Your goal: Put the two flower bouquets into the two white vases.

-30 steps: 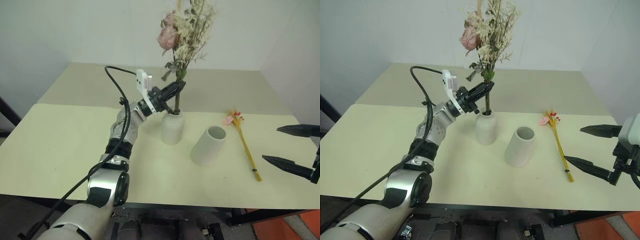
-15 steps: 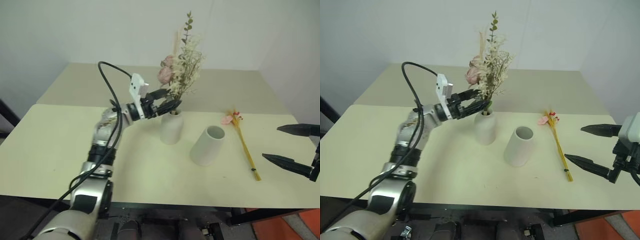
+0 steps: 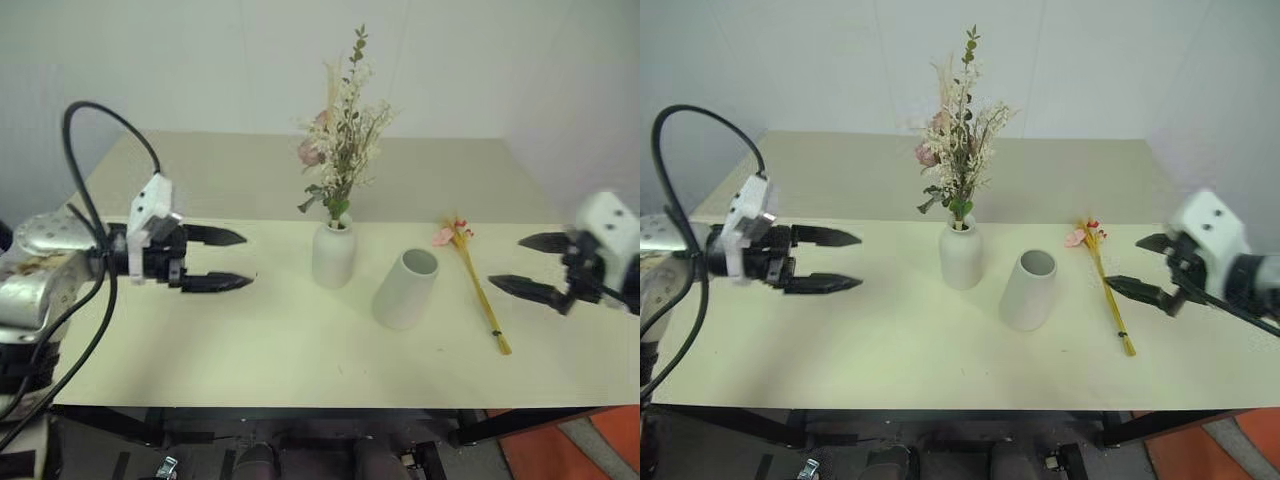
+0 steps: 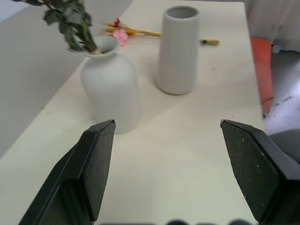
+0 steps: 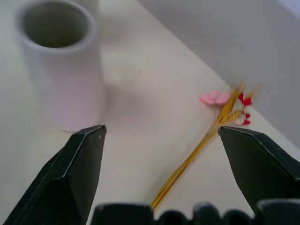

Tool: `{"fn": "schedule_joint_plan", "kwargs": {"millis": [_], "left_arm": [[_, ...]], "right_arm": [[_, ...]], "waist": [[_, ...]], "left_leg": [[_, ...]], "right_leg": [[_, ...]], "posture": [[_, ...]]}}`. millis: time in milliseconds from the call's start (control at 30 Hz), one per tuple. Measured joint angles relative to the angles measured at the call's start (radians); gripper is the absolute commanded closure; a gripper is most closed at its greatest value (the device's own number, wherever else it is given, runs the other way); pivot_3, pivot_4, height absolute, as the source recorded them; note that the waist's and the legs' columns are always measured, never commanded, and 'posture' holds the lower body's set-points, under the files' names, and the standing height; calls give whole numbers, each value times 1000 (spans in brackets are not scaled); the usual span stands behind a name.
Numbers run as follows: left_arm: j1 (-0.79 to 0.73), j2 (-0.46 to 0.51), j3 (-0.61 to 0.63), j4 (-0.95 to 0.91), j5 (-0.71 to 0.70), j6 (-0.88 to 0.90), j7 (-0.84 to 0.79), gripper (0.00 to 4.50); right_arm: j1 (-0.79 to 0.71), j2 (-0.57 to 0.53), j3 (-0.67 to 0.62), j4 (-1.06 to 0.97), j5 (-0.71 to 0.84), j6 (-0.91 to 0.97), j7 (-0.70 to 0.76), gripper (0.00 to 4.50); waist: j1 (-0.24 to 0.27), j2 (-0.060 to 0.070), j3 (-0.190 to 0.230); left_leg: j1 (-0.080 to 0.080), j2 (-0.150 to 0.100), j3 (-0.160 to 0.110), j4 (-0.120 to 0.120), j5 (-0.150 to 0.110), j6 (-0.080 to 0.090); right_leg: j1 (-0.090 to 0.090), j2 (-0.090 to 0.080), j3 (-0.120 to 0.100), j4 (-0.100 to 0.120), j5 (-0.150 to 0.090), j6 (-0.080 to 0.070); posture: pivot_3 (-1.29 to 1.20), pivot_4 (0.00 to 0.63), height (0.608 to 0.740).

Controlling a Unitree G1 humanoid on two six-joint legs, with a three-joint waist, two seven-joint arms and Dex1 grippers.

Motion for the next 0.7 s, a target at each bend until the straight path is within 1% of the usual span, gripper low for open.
{"fn": "schedule_joint_plan", "kwargs": {"millis": [33,67,133,267,367,467,700], "left_arm": [[19,3,13,-11,-2,-1,3,613],[50,9,34,-23,-6,-3,10,613],[103,15,57,-55,-15,-3,24,613],[159,14,79,-120,-39,0,57,613],[184,15,97,-155,-60,2,81,613],[197,15,100,-178,-79,6,101,613],[216,27,102,-193,-99,7,120,613]], "right_arm": [[-48,12,53,38,-18,13,-10,0],[-130,47,126,105,-50,25,-26,0],[-264,119,234,254,-116,43,-63,0],[-453,229,364,563,-237,51,-110,0],[-522,271,408,704,-286,49,-107,0],[-560,288,429,777,-322,49,-105,0],[-582,324,431,906,-358,48,-86,0]], "waist": [[2,0,0],[2,0,0],[1,0,0],[4,0,0],[10,1,0],[9,1,0],[6,1,0]], "left_leg": [[0,1,0,0,0,0],[-1,1,1,0,0,0],[-2,1,2,0,0,0],[-3,2,1,-1,0,0],[-3,2,1,-2,0,0],[-4,2,1,-2,0,1],[-1,2,1,-2,0,1]], "right_leg": [[-1,0,0,0,0,0],[-1,1,0,-1,0,0],[-2,1,0,-1,0,0],[-3,2,0,1,3,2],[-3,2,-1,1,5,1],[-3,2,-1,0,5,0],[-2,2,-1,2,4,2]], "posture": [[0,150,740],[0,150,740],[0,150,740],[0,150,740],[0,150,740],[0,150,740],[0,150,740]]}}
